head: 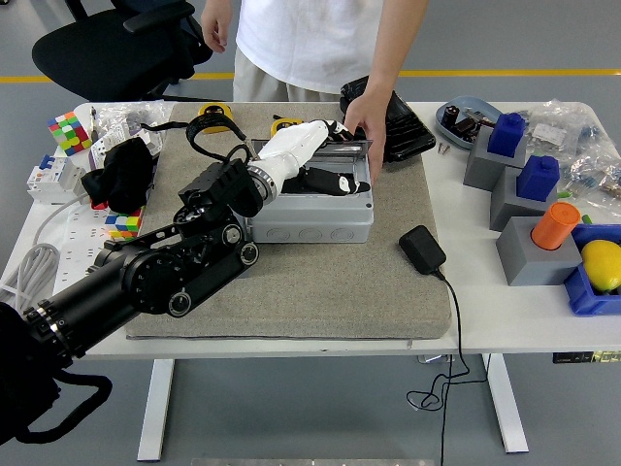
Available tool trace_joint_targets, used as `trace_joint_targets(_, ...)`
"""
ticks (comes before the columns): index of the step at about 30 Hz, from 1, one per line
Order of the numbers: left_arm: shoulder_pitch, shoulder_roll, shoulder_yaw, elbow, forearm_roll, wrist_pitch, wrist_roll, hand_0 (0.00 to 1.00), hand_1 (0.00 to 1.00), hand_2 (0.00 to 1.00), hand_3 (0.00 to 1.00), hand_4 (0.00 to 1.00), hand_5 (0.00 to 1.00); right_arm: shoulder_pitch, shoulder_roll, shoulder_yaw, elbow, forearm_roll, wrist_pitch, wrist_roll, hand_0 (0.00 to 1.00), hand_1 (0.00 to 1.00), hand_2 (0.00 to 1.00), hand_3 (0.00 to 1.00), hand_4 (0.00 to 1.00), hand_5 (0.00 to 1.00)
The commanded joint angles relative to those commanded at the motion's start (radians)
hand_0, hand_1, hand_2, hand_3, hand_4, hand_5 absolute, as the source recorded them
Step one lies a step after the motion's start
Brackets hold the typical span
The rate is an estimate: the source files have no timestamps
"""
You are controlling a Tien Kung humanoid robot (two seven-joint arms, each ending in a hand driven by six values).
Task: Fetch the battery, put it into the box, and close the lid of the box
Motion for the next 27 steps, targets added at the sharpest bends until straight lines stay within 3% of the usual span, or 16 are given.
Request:
trace_joint_targets(5,0.022,0.000,0.009,-0.043,-0.010,-0.016,0.020,0.535,0.738,0.729,0.752,0.998,0.541,-0.002,0.000,0.007,0.000,-0.002,0.000,0.000,0.581,0.631,0.659,0.558,0.957,0.488)
trace_joint_targets(15,0.051,0.000,-0.002,-0.068,-0.026,-0.028,0.028,0.530,0.732,0.725,0.747,0.998,0.551,-0.004,0.001,0.018,0.000,-0.005,0.000,0.001,0.580,0.631,0.659,0.558,0.958,0.490)
trace_joint_targets(22,0.098,0.000,-0.076,-0.137,-0.032,-0.006,-0.006,0.523,0.728,0.725,0.751,0.998,0.562,-0.006,0.002,0.023,-0.001,-0.006,0.000,0.001,0.580,0.632,0.659,0.557,0.958,0.491)
trace_joint_targets(27,0.159,0.003,-0.159,-0.195,-0.059,0.023,-0.050,0.531,0.728,0.725,0.747,0.998,0.563,-0.007,0.002,0.024,-0.001,-0.007,0.000,0.001,0.580,0.631,0.660,0.557,0.959,0.492)
